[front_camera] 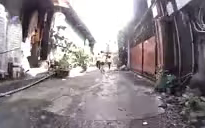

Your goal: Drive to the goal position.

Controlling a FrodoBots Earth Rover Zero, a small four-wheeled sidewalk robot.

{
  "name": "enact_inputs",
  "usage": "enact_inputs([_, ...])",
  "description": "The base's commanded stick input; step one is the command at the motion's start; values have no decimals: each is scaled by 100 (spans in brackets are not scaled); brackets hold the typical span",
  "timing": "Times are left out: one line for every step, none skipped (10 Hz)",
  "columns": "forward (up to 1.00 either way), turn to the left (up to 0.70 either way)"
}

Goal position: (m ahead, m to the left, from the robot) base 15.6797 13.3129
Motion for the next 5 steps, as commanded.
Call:
enact_inputs([70, 0])
enact_inputs([70, 0])
enact_inputs([70, 0])
enact_inputs([70, 0])
enact_inputs([70, 0])
